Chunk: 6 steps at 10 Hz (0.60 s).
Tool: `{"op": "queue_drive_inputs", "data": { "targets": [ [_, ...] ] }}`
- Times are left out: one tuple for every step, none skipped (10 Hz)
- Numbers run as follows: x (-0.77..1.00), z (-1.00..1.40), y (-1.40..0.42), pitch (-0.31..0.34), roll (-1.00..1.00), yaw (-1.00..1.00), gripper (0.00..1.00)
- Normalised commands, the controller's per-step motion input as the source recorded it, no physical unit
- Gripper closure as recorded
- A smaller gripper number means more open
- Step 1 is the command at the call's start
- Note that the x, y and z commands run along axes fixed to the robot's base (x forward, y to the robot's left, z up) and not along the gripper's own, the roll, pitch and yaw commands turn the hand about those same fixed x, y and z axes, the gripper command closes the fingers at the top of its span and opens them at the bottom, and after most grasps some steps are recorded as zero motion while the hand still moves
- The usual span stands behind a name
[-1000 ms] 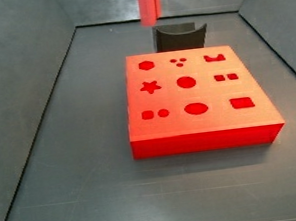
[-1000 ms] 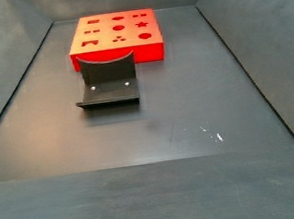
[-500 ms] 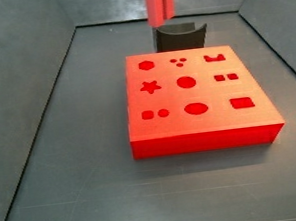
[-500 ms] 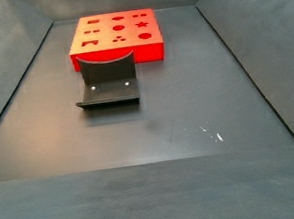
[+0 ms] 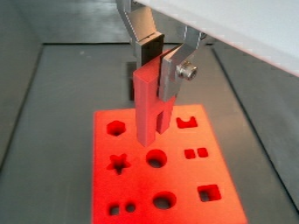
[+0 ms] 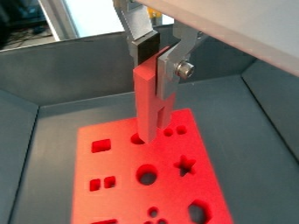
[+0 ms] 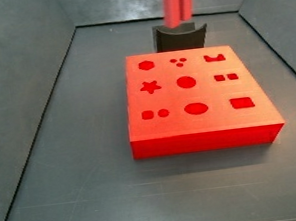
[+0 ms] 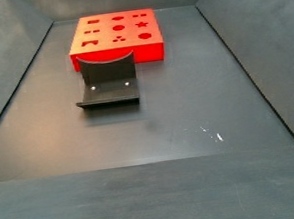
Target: Insert the double-square object.
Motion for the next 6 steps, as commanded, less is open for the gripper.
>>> {"op": "queue_drive_inputs", "data": {
  "targets": [
    [0.60,-0.01,0.00,-0.003,0.06,-0.56,1.00],
    [0.47,0.00,0.00,-0.001,0.05,-0.67,1.00],
    [0.39,0.00,0.00,-0.003,0.04,-0.74,1.00],
    [0.37,0.00,0.00,0.000,0.04,-0.75,1.00],
    [0.31,-0.05,0.01,0.000,0.09,-0.72,1.00],
    [0.37,-0.10,0.00,0.063,0.12,-0.59,1.00]
  ]
}}
